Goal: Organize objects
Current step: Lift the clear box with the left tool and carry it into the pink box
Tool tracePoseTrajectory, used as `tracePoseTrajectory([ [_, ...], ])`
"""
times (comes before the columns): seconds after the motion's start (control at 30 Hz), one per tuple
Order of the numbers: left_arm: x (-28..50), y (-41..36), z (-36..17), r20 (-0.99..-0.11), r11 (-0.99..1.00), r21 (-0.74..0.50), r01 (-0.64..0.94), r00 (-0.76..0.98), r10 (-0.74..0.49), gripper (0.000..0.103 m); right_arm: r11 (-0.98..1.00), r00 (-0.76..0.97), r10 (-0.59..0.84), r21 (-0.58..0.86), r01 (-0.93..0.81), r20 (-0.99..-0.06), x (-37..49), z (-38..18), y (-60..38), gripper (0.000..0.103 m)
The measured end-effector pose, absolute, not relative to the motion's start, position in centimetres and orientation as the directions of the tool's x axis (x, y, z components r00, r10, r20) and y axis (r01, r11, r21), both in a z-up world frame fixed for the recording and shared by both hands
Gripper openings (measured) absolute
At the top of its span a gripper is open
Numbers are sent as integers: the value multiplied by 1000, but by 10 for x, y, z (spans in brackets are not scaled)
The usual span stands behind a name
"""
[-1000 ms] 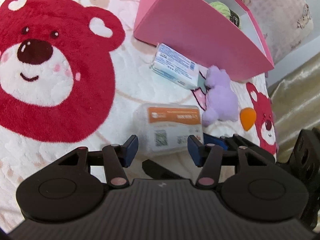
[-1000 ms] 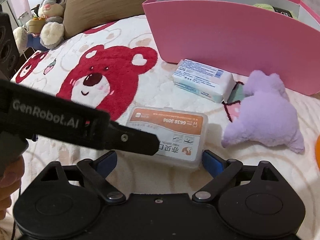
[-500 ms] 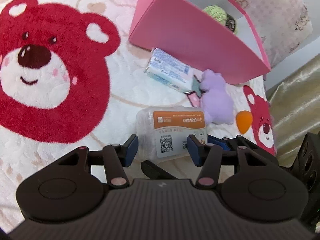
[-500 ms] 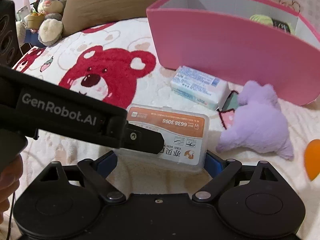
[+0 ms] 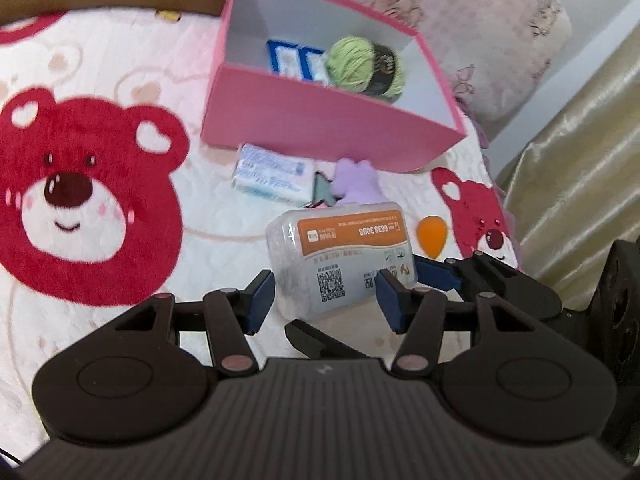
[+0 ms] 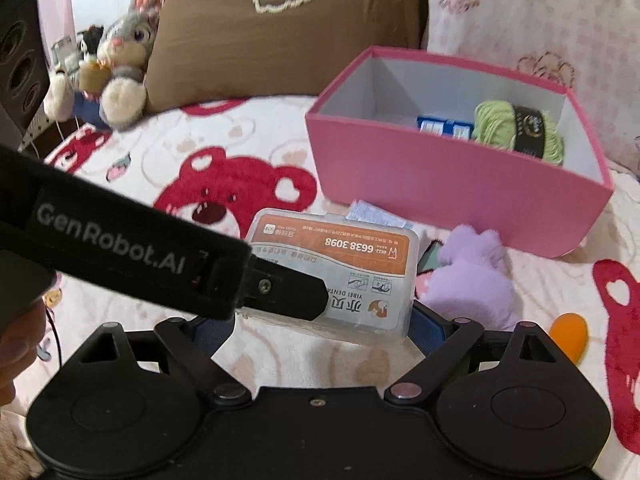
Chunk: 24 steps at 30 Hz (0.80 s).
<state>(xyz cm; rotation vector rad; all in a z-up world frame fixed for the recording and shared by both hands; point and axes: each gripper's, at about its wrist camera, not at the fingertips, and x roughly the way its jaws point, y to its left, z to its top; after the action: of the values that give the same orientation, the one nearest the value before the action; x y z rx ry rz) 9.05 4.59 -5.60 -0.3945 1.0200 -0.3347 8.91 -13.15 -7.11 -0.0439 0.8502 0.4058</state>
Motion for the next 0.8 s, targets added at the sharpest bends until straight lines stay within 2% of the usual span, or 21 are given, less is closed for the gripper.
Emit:
tracePoseTrajectory([
  [0.43, 112, 13, -7, -689, 863, -495, 105, 557, -463, 55, 950, 717, 254, 30, -309, -649, 85, -26, -167, 90],
  [0.8, 154, -10, 12, -666, 863, -484, 147, 578, -472, 55, 953, 772, 226, -30, -302, -594, 116, -13, -192, 87],
])
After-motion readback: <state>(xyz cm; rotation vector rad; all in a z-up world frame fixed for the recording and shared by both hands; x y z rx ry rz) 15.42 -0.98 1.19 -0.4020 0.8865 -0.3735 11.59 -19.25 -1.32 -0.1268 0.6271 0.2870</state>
